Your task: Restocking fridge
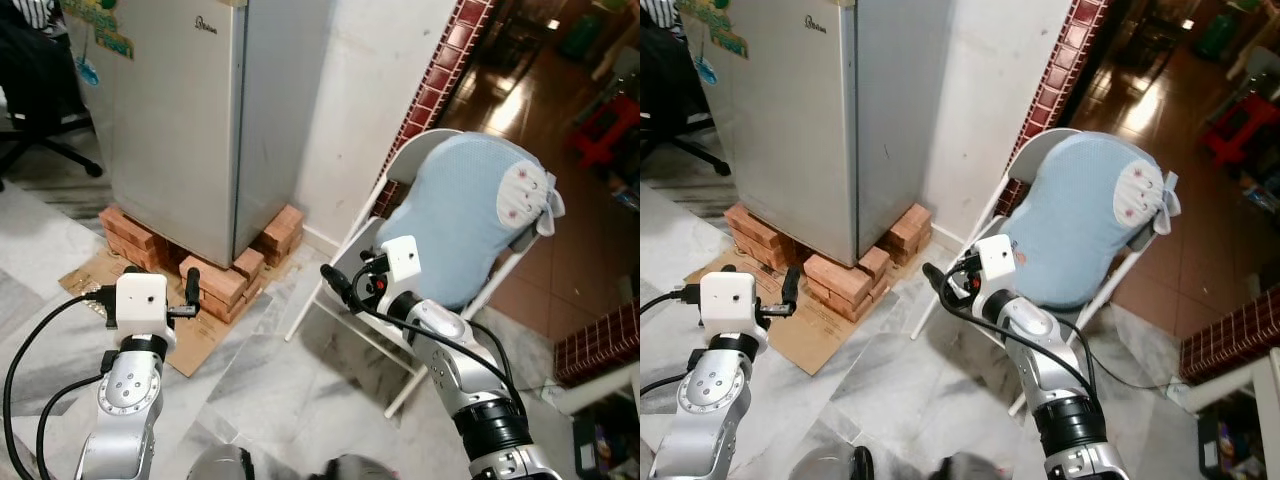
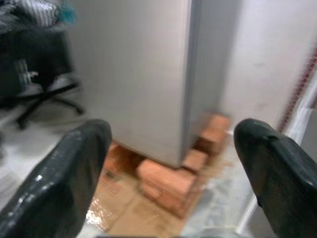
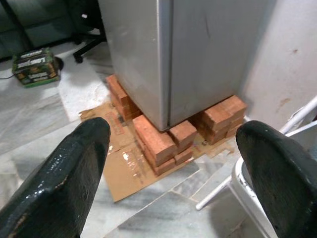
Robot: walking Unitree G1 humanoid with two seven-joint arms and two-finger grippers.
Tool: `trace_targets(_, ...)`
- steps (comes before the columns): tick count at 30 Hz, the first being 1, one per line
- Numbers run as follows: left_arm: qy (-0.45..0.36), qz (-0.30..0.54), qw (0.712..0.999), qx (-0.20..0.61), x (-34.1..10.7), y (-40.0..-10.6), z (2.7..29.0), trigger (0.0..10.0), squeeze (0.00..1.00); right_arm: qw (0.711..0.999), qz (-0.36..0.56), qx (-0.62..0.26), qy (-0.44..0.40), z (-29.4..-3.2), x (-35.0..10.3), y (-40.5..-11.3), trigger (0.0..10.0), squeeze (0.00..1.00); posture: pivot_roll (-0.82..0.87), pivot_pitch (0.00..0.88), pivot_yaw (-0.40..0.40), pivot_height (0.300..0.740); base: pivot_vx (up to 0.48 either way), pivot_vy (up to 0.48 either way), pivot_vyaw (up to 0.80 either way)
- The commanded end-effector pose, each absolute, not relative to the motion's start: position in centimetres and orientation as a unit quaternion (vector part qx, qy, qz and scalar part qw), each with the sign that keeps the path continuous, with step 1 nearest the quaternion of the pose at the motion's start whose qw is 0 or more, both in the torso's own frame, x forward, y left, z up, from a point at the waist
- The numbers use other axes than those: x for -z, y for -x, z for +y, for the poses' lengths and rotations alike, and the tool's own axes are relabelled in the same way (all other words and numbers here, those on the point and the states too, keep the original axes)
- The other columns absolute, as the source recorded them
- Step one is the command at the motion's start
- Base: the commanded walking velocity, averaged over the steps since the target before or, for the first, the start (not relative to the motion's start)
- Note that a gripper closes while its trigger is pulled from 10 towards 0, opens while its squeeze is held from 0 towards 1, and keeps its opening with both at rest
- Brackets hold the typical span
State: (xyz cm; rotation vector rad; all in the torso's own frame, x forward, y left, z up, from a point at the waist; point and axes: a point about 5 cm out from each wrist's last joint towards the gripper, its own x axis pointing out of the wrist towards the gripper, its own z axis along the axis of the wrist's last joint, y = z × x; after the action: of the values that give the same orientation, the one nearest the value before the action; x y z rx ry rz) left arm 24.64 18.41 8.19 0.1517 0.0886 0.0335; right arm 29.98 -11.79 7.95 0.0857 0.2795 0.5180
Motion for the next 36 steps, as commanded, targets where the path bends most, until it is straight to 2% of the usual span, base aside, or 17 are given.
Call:
trace_targets(1, -0.083, 0.049, 0.995, -0.016, -8.2, -24.9, 18.9, 10.0, 0.00, 0.958, 0.141, -0.247, -0.043, -11.7, -8.1, -30.3, 10.0, 0.00, 0.11, 0.068, -0.112, 0.740, 0.000, 0.480, 0.00)
trace_targets(10, -0.075, 0.053, 0.996, 0.005, -8.1, -25.2, 19.1, 10.0, 0.00, 0.959, 0.125, -0.244, -0.070, -11.3, -10.4, -30.1, 10.0, 0.00, 0.07, 0.089, -0.085, 0.740, 0.000, 0.480, 0.00)
trace_targets(19, -0.063, 0.085, 0.994, -0.018, -6.7, -23.7, 20.1, 10.0, 0.00, 0.959, 0.150, -0.222, -0.087, -12.3, -10.2, -29.2, 10.0, 0.00, 0.07, 0.065, -0.072, 0.740, 0.000, 0.480, 0.00)
trace_targets(22, -0.061, 0.092, 0.994, -0.010, -6.3, -23.5, 19.8, 10.0, 0.00, 0.963, 0.153, -0.204, -0.083, -12.9, -9.8, -29.1, 10.0, 0.00, 0.05, 0.060, -0.035, 0.740, 0.000, 0.480, 0.00)
trace_targets(25, -0.061, 0.093, 0.994, -0.008, -6.3, -23.5, 19.7, 10.0, 0.00, 0.964, 0.153, -0.199, -0.084, -13.0, -9.8, -29.1, 10.0, 0.00, 0.05, 0.060, -0.035, 0.740, 0.000, 0.480, 0.00)
trace_targets(28, -0.063, 0.097, 0.993, 0.023, -6.1, -24.1, 18.7, 10.0, 0.00, 0.968, 0.150, -0.182, -0.083, -13.5, -9.9, -28.9, 10.0, 0.00, -0.01, 0.064, 0.010, 0.740, 0.000, 0.480, 0.00)
trace_targets(36, -0.058, 0.094, 0.993, 0.045, -6.0, -25.1, 17.6, 10.0, 0.00, 0.969, 0.162, -0.166, -0.080, -14.1, -9.4, -27.9, 10.0, 0.00, -0.05, 0.070, 0.001, 0.740, 0.000, 0.480, 0.00)
